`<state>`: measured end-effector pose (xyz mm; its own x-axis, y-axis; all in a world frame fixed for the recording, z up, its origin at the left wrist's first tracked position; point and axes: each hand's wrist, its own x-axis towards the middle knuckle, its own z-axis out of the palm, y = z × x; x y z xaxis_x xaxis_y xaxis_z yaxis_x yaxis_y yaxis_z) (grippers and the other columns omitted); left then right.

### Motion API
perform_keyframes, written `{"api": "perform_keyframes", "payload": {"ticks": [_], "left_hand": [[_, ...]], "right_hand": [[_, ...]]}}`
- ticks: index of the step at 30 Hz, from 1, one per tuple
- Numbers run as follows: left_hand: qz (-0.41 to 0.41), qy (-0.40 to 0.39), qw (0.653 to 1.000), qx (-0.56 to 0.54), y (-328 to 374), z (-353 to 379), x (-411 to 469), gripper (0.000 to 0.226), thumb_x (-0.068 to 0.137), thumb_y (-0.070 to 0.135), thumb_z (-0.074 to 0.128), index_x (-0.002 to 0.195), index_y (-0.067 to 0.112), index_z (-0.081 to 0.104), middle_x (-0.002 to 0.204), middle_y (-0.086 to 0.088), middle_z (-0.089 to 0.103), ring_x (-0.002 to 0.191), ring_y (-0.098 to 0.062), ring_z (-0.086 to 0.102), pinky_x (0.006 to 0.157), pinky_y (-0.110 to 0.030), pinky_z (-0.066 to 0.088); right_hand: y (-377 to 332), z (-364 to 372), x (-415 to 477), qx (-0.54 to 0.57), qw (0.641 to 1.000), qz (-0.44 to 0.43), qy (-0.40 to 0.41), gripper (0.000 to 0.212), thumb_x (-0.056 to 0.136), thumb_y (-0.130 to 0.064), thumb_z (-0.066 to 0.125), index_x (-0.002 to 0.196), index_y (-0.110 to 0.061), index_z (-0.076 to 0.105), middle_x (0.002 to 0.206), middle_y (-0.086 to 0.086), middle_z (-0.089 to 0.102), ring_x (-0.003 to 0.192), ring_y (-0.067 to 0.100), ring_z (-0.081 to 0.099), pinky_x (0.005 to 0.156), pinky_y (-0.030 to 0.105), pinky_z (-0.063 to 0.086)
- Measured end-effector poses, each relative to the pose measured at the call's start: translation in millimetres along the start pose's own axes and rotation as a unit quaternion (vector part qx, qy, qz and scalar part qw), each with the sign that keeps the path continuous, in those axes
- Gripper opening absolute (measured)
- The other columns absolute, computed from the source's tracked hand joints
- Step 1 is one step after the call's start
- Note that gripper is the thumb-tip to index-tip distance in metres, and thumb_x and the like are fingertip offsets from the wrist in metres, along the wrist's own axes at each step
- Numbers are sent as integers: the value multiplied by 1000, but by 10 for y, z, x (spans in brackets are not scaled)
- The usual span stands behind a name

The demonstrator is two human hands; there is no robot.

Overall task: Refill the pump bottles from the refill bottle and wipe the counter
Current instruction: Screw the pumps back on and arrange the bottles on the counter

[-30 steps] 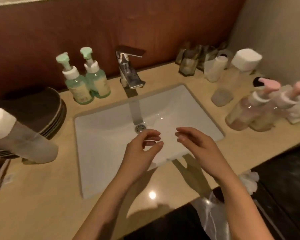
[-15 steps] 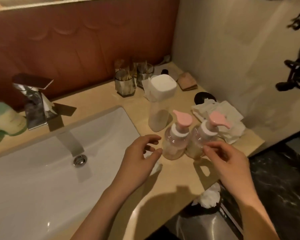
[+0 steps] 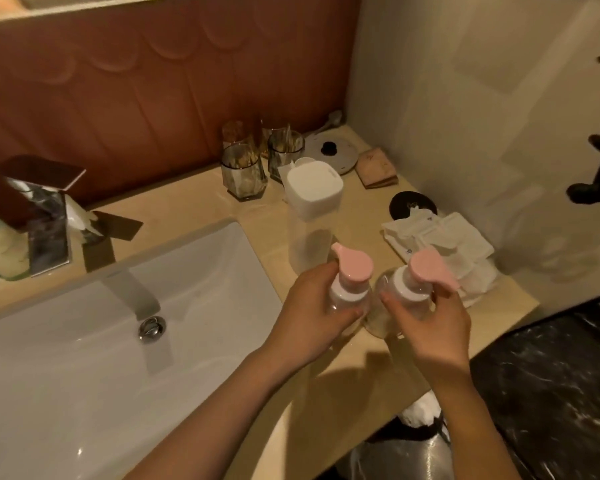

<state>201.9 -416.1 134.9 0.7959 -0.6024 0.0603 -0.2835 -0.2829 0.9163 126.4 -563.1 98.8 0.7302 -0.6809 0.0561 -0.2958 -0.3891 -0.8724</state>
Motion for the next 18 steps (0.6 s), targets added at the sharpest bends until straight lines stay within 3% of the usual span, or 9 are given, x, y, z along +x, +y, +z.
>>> {"api": "perform_keyframes", "payload": {"ticks": [3,5,8,13,18], "left_hand": [[3,41,999,19,-62,22,-62,32,81,21,71,105,34,53,96,31,50,90,27,45,75,4,32],[-4,53,998,44,-103,17,-141,36,83,28,69,109,40,47,101,30,46,94,27,39,78,6,27],[-9,70,996,62,-175,-36,-269,36,83,30,68,107,44,45,102,28,48,96,25,39,80,4,28],[-40,105,993,31,-182,-273,-479,37,83,24,69,89,52,46,88,36,49,91,21,48,77,2,36],[-48,155,985,66,-357,-594,-570,21,81,18,71,100,25,66,88,27,55,88,17,50,75,-1,35]], "right_hand": [[-70,75,-98,29,998,-36,41,49,68,-20,82,104,-34,52,99,-12,56,98,-4,51,87,7,35],[-110,110,-181,26,995,-78,60,52,68,-15,82,98,-42,49,95,-20,54,91,-18,48,79,-4,30],[-135,177,-301,12,990,-115,76,57,65,-13,84,95,-46,48,94,-24,52,92,-24,47,76,-5,30],[-221,359,-441,37,995,-85,29,51,63,-19,85,87,-48,52,90,-21,57,89,-19,51,71,-5,33],[-354,664,-497,38,995,-91,-35,49,62,-23,86,88,-46,52,91,-17,60,89,-15,54,73,-2,36]]}}
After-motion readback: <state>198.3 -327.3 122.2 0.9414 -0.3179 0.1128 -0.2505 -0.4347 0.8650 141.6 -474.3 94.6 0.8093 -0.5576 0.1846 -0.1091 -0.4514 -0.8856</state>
